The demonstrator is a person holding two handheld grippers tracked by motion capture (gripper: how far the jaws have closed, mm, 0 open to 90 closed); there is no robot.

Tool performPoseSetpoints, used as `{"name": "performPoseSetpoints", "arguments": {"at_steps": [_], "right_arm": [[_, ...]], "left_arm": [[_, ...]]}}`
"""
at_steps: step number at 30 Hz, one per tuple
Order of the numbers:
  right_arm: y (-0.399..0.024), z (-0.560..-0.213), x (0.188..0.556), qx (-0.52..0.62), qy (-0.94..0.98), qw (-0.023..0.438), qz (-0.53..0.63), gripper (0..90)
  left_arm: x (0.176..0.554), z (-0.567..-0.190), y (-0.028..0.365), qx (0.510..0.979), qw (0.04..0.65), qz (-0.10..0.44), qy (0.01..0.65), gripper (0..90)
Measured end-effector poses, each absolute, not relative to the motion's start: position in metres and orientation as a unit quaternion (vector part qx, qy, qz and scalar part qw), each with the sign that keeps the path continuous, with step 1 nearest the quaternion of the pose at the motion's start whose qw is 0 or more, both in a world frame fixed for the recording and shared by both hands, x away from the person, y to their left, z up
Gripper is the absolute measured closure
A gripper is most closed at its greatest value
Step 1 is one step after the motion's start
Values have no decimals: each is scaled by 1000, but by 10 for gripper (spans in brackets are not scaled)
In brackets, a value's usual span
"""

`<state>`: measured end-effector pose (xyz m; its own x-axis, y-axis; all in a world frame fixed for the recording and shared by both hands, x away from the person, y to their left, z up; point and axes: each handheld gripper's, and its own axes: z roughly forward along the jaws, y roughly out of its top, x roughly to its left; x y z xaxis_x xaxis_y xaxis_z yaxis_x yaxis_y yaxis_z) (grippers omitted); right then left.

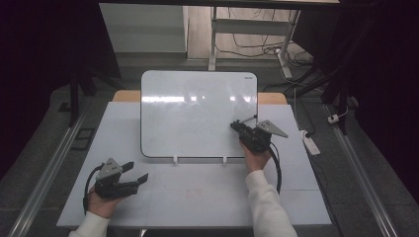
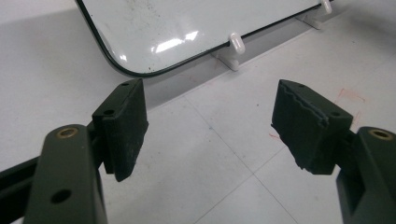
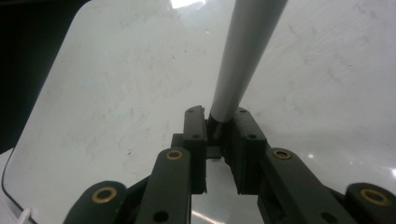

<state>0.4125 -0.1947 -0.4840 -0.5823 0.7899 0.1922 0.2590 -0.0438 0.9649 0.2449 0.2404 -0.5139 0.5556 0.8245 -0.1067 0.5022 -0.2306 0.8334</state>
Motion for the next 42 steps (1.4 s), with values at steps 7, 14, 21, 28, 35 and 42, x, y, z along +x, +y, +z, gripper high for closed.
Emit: {"name": "performPoseSetpoints", "arguments": {"at_steps": [7,14,21,28,35,42], "right_arm": [[-167,-490,408,369,685,202,595,777],[-188,-486,407,394,673,211,589,778],[-192,-481,398,375,694,192,583,777],[-214,-470,368,339,745,153,554,777],[-222,-472,346,308,785,98,529,776],[-202,-471,339,272,807,67,520,776]], "left_arm": [[244,-512,237,763,443,186,432,274],[246,-511,236,764,445,188,428,275],[249,-503,224,769,449,195,412,279],[262,-494,201,772,469,185,387,288],[274,-478,177,780,479,191,354,303],[287,-444,139,806,478,200,287,303]]}}
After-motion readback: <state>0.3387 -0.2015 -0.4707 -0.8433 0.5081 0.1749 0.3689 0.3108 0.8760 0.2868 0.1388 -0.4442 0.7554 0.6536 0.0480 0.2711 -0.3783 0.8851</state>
